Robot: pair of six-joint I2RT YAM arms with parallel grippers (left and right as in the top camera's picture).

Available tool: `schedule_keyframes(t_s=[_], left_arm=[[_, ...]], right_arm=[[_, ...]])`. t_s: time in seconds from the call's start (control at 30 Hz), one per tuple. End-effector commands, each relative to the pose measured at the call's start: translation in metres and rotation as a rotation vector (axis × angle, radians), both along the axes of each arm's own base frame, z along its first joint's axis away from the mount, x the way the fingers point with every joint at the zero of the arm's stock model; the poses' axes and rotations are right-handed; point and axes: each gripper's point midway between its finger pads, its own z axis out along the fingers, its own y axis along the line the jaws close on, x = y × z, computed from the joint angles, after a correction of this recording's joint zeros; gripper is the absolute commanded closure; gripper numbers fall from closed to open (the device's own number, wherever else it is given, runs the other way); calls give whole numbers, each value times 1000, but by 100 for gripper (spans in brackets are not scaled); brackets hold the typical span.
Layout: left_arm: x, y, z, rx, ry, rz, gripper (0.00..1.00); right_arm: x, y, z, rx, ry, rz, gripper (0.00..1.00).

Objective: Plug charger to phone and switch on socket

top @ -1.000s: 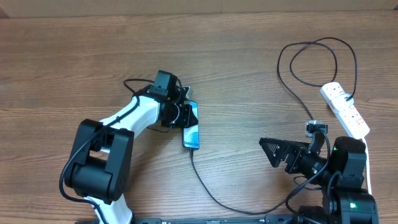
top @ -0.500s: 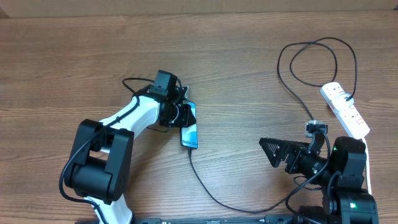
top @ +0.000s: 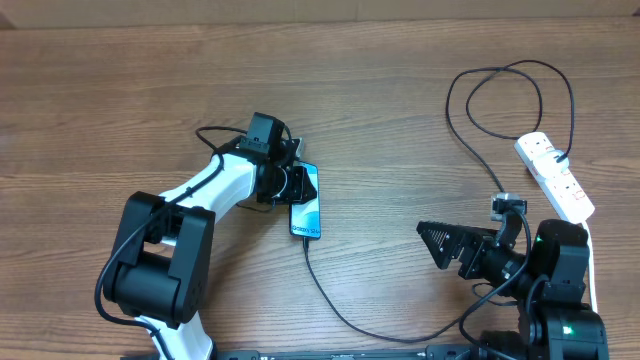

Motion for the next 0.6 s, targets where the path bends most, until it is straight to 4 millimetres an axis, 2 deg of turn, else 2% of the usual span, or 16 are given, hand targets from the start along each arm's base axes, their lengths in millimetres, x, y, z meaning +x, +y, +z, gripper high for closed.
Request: schedule_keyframes(t_s=[0.0,0.17,0.3,0.43,0.57], left_arm=[[-1,2,0,-3,13,19,66],[-1,2,0,-2,13,19,61],[-1,2,0,-1,12,19,49],[-1,2,0,-1,12,19,45],[-1,2,0,-1,12,19,32]], right_arm=[[2,-2,6,-9,-22,-11,0],[2,-2,6,-9,-22,-11,0],[2,-2,6,-9,-22,-11,0],[2,-2,6,-9,-22,-10,0],[2,-2,6,-9,-22,-11,0]])
